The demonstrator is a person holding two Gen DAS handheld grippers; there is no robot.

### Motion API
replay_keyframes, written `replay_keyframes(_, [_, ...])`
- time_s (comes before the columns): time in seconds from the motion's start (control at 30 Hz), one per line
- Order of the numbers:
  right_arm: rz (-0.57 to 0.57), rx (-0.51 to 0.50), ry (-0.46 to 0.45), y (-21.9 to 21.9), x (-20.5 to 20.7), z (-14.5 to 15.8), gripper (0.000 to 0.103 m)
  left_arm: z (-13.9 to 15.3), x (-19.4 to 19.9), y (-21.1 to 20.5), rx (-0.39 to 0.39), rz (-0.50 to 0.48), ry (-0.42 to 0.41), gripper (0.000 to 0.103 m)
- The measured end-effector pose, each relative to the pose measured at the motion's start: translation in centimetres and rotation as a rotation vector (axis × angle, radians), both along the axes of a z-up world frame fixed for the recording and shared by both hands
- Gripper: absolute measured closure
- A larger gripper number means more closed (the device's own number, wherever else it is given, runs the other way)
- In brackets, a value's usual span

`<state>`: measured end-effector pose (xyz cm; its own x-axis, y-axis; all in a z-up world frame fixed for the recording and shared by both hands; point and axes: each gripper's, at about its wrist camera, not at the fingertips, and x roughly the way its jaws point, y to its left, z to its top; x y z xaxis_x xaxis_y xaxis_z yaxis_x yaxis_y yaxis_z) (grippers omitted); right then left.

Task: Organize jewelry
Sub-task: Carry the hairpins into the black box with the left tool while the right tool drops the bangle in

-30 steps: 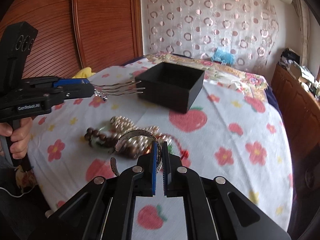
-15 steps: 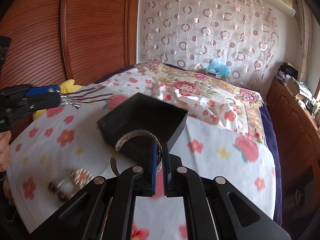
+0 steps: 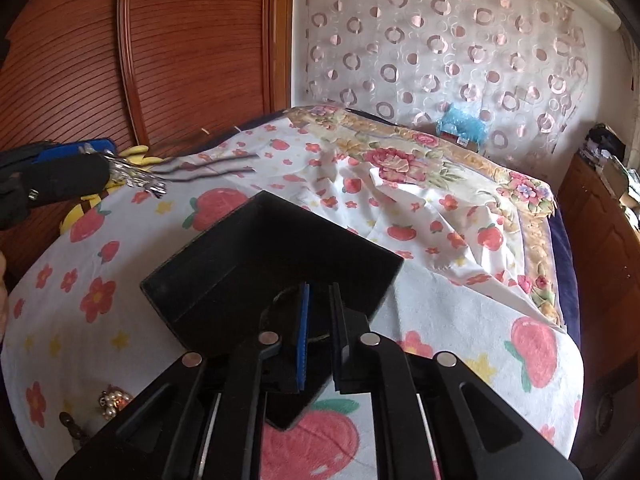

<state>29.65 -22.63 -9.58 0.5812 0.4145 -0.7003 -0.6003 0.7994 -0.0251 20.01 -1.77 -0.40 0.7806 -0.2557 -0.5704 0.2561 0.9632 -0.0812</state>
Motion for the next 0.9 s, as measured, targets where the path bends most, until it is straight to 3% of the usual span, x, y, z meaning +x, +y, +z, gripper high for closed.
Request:
replay_keyframes(0.17, [-0.039, 0.029, -0.026, -2.4, 0.1, 1.1, 0.091, -0.7, 1.2, -1.6, 0.032, -0.02, 0.007, 0.07])
replay_keyframes(0.5, [-0.146, 0.068, -0.053, -8.1, -0.4, 2.1, 0.087, -2.7, 3.9, -6.0, 0.179, -0.078, 0.009, 0.072])
replay_keyframes(0.7, [-0.168, 0.081, -0.067, -9.5, -1.1, 2.5, 0.087, -2.8, 4.3, -6.1, 0.162, -0.078, 0.031, 0.074])
replay_keyframes(0.9, [-0.167, 0.096, -0.059, -9.8, -2.6, 2.3, 0.087, -1.4, 2.3, -4.2, 0.117, -0.051, 0.005, 0.074])
